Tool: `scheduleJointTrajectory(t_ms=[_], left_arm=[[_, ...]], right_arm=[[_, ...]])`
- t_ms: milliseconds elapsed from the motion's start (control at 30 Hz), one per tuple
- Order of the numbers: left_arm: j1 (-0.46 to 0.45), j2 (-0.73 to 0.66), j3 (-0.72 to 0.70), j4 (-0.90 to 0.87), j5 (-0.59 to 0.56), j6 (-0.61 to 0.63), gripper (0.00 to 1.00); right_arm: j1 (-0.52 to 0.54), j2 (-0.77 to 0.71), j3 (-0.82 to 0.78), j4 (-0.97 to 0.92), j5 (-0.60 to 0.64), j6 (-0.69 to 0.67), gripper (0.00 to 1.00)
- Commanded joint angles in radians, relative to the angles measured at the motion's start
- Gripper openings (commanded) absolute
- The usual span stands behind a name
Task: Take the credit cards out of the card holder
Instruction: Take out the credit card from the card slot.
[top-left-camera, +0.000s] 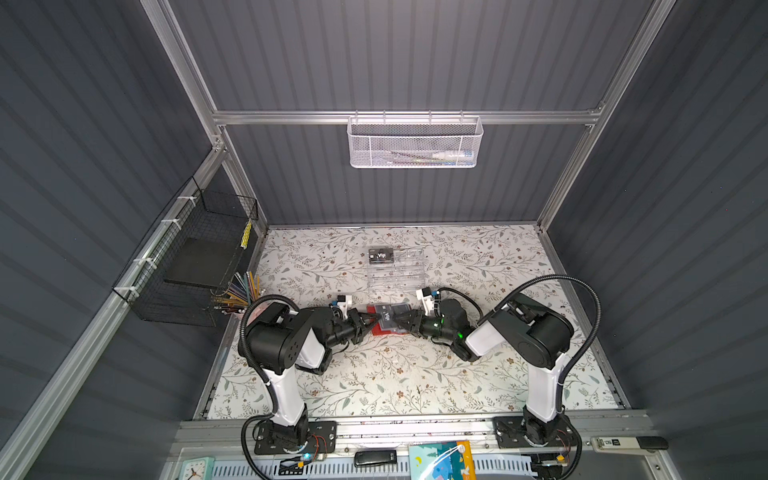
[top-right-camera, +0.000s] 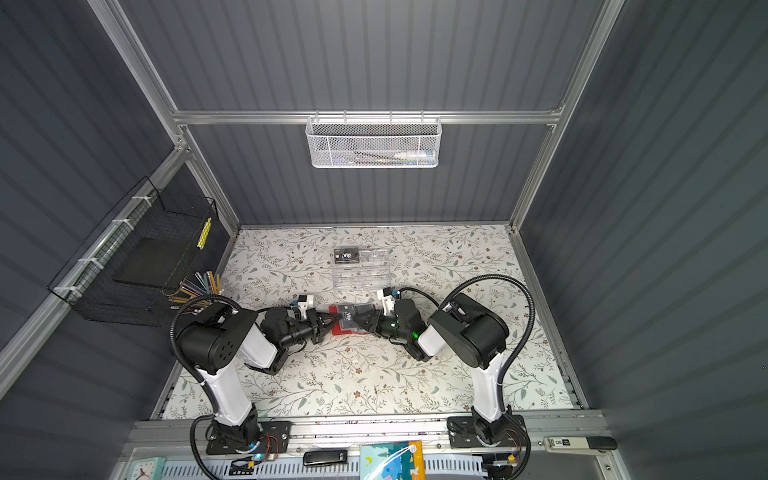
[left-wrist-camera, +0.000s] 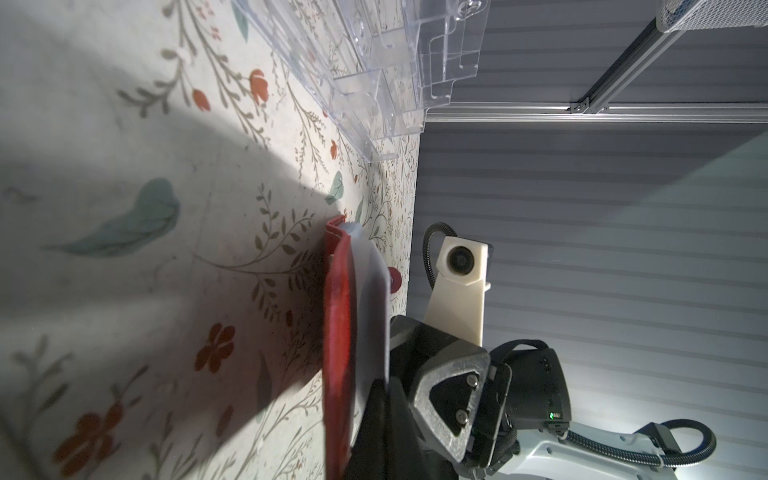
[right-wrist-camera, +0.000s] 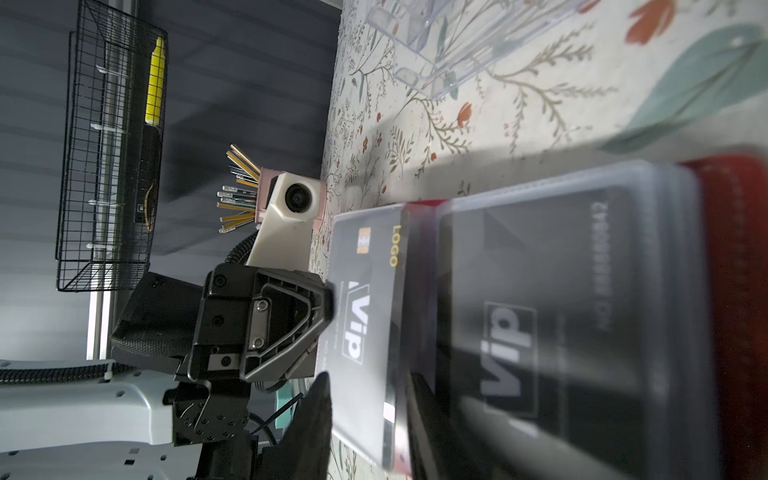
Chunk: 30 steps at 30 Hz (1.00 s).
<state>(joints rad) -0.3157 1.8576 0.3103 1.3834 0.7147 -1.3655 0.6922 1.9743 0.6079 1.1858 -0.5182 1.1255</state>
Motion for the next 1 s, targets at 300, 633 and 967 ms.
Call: scheduleJointTrajectory(t_ms=[300, 633, 967], left_arm=[[-0.016, 0.005, 0.020, 0.002, -0.009, 0.041, 0.00], [-0.020, 0.017, 0.013, 0.019, -0.009, 0.041, 0.00], [-0.022, 0.025, 0.008, 0.026, -0.010, 0.039, 0.12]], right_arm=[[-0.008, 0.039, -0.005, 0.130, -0.031, 0.031, 0.21], [-0.008, 0.038, -0.016, 0.156, -0.029, 0.032, 0.13], [-0.009, 0.037, -0.019, 0.165, -0.026, 0.033, 0.04]])
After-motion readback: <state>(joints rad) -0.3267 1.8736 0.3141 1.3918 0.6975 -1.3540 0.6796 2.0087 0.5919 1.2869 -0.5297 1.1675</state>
